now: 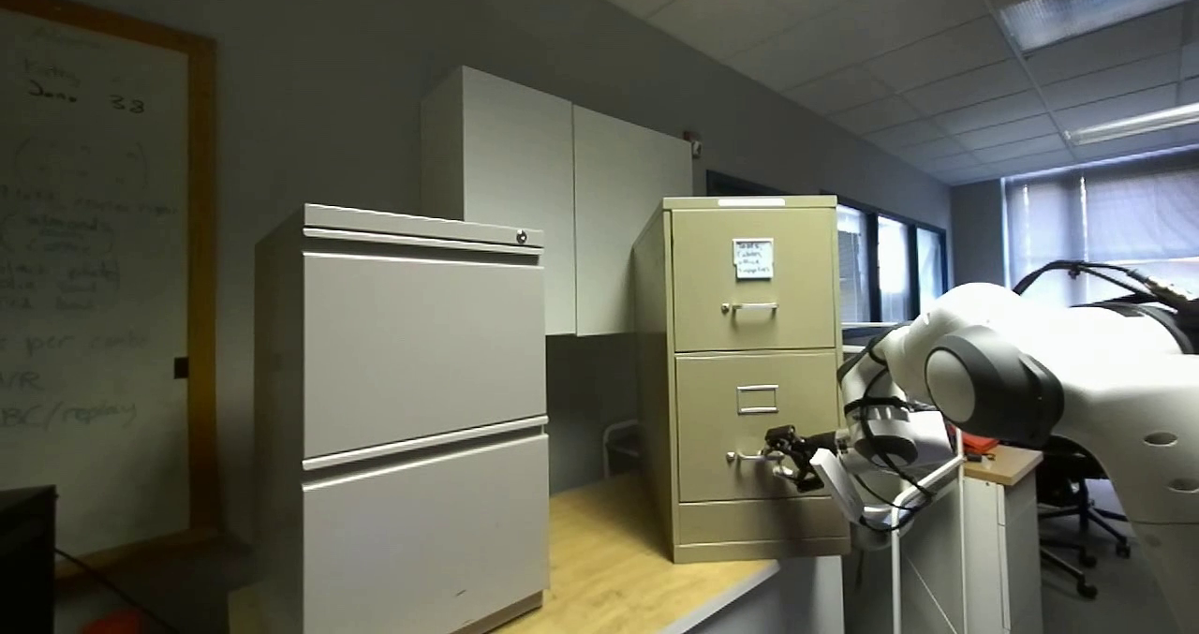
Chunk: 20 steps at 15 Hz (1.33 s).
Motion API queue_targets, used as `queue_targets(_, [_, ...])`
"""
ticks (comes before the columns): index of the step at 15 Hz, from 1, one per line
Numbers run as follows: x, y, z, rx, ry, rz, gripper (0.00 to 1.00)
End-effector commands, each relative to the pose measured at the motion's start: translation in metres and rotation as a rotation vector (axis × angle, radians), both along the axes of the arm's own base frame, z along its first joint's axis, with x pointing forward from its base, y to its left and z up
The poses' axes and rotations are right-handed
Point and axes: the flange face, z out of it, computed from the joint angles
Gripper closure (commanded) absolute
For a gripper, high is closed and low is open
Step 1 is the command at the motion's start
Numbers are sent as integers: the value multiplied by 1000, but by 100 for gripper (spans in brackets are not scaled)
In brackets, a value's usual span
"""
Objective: Open the bottom drawer of the file cabinet on the right
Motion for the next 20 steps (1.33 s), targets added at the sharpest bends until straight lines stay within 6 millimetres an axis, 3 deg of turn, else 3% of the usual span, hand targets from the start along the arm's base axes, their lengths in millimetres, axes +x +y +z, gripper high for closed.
queue_targets(1, [1,-4,5,26,18,-16,76])
queue_targets(3, [-3,5,10,31,48,2,90])
queue_targets(6, [-1,23,16,25,109,44,97])
queue_targets(11, [-5,75,-2,-45,265,111,96])
queue_targets(20, [-43,101,-5,17,287,111,96])
